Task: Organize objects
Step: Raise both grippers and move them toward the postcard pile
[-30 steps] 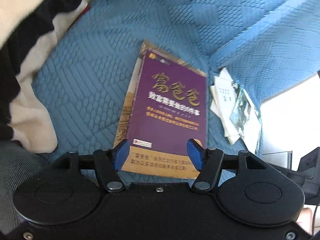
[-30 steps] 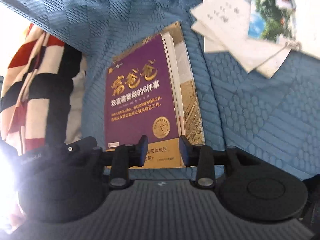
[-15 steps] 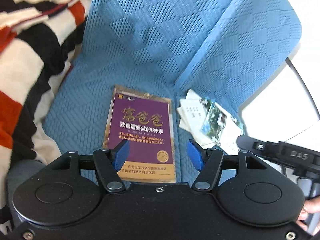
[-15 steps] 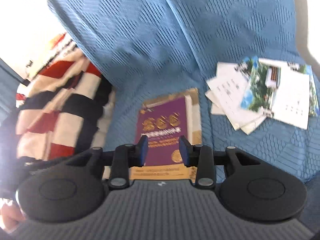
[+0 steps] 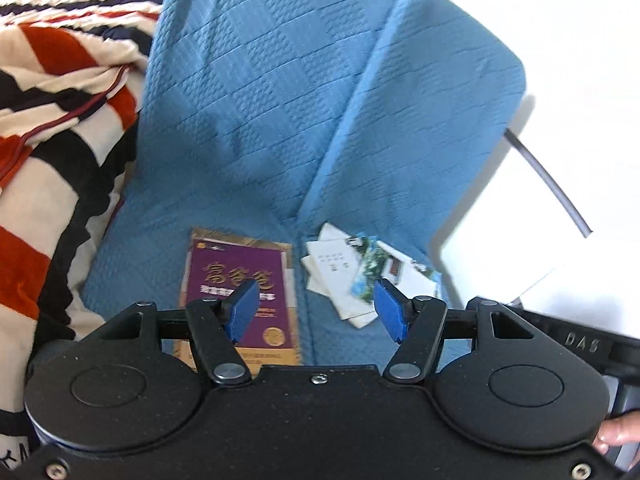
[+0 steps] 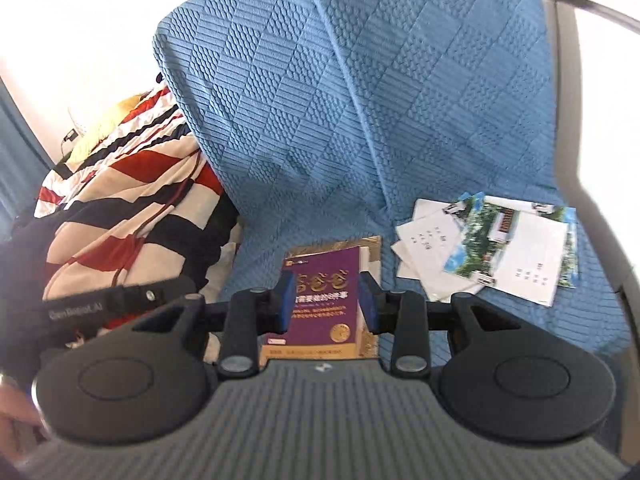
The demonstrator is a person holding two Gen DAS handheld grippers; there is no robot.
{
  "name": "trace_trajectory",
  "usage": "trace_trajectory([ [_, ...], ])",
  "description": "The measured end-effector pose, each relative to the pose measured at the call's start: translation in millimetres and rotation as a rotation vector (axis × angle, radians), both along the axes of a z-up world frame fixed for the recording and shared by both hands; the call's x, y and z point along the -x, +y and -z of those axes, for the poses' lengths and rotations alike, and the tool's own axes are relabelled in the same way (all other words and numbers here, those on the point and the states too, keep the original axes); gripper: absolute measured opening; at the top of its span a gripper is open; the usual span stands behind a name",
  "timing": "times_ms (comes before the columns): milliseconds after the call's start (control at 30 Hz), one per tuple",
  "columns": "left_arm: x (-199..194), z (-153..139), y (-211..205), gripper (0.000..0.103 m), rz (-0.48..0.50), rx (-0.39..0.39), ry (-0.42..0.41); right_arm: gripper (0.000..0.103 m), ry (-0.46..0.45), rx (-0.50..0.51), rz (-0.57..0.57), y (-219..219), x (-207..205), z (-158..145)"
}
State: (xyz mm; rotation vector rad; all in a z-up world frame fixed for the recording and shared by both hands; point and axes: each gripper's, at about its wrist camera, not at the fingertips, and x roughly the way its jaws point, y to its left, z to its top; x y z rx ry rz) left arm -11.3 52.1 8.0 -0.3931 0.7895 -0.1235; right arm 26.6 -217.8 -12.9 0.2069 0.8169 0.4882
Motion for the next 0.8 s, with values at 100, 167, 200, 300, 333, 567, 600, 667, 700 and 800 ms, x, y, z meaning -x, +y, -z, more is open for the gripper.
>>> trace_trajectory([
  [100,9.0,-6.4,-13.9,0.061,0.024,0.009,-0.01,0.038,-0.023,0.014,-0.001,-10.3,17.4,-5.0],
  [167,14.2,-8.8,-19.7,0.061,0.035,0.018,-0.015,0.038,-0.034,0.02,0.003,-16.3,27.4,-7.5],
  [200,17.9,-9.6,-22.2,0.061,0.031,0.02,-0.02,0.038,-0.041,0.023,0.005,-19.0,32.0,-8.6],
  [300,24.7,-10.6,-30.7,0.061,0.041,0.03,-0.021,0.038,-0.055,0.019,0.022,-29.1,44.6,-11.6],
  [333,27.4,-11.7,-34.6,0.061,0.046,0.026,-0.023,0.038,-0.057,0.015,0.026,-32.9,48.4,-12.3],
  [567,41.8,-11.8,-52.9,0.061,0.072,0.018,-0.04,0.038,-0.079,0.029,0.06,-50.4,68.3,-9.1],
  [600,43.5,-11.5,-55.4,0.061,0.074,0.02,-0.044,0.038,-0.08,0.029,0.066,-53.1,70.9,-7.7],
  [667,45.5,-11.4,-59.1,0.061,0.078,0.023,-0.05,0.038,-0.085,0.032,0.081,-57.8,76.8,-5.0],
  [700,46.8,-11.5,-61.4,0.061,0.082,0.024,-0.053,0.038,-0.085,0.035,0.089,-60.0,79.7,-3.6],
  [800,52.8,-11.8,-68.6,0.061,0.101,0.023,-0.065,0.039,-0.087,0.029,0.108,-68.2,89.9,0.9],
])
